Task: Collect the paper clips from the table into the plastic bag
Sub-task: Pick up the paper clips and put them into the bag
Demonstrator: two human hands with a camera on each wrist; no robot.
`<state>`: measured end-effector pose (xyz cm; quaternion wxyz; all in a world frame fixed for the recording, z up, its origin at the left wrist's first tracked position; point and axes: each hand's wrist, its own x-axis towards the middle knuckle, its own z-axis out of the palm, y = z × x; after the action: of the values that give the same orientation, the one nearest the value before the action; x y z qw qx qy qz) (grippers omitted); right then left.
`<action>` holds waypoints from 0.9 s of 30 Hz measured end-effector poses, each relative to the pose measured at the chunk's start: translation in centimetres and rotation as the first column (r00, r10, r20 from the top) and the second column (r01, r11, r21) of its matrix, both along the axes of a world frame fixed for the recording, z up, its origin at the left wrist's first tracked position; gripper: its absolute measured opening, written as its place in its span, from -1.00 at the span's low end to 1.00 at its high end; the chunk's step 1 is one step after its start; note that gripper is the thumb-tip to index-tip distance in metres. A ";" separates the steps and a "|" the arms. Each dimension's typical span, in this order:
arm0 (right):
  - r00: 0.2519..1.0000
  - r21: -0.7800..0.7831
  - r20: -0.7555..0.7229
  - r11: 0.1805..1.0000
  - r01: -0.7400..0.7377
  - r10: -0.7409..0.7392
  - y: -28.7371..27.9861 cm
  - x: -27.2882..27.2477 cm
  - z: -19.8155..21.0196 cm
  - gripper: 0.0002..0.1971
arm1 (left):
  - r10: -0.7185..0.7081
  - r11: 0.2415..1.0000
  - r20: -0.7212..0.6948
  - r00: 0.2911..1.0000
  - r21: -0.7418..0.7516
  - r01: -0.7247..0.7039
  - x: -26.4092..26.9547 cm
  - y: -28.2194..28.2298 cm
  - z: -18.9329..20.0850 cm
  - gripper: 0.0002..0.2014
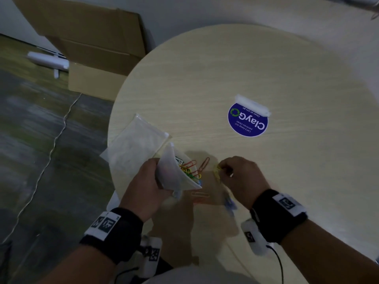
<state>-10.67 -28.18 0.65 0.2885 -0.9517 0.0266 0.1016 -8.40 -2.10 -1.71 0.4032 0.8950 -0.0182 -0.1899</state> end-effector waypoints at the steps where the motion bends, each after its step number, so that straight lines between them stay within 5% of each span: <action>1: 0.998 0.060 0.035 0.997 0.051 -0.053 -0.1 0.1 1.2 -0.91 | 0.005 1.000 -0.002 1.000 -0.002 -0.005 0.0 -0.1 -0.1 -0.29; 6: 0.989 0.317 0.094 0.945 0.079 -0.114 2.5 1.3 6.5 -0.85 | 0.008 1.000 -0.022 1.000 0.007 -0.008 0.1 -0.7 -0.2 -0.30; 11: 0.989 0.223 0.142 0.973 -0.057 0.026 4.6 1.7 7.6 -0.87 | 0.013 1.000 -0.033 0.999 -0.012 -0.014 0.2 -0.6 -0.4 -0.22; 16: 0.966 0.341 0.120 0.923 0.176 -0.228 1.9 1.0 7.8 -0.94 | 0.026 0.993 -0.056 0.998 -0.115 -0.032 0.0 -0.1 0.0 -0.32; 19: 0.972 0.160 0.015 0.960 0.228 -0.234 -0.9 -0.5 5.1 -0.85 | 0.072 0.971 -0.042 0.997 -0.227 -0.080 -0.2 0.8 0.5 -0.35; 23: 0.957 -0.164 -0.277 0.986 0.041 -0.086 -1.6 -4.9 0.0 -0.65 | 0.094 0.960 -0.080 0.992 -0.258 -0.112 -0.4 1.7 0.5 -0.36; 27: 0.972 -0.201 -0.232 0.977 -0.074 0.026 -0.1 -7.1 -2.5 -0.85 | 0.087 0.953 -0.119 0.989 -0.280 -0.118 -0.5 1.6 0.3 -0.19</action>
<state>-17.79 -28.32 -1.80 0.1795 -0.9591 0.0460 0.2139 -8.92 -0.47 -1.43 0.5381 0.8157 0.0224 -0.2111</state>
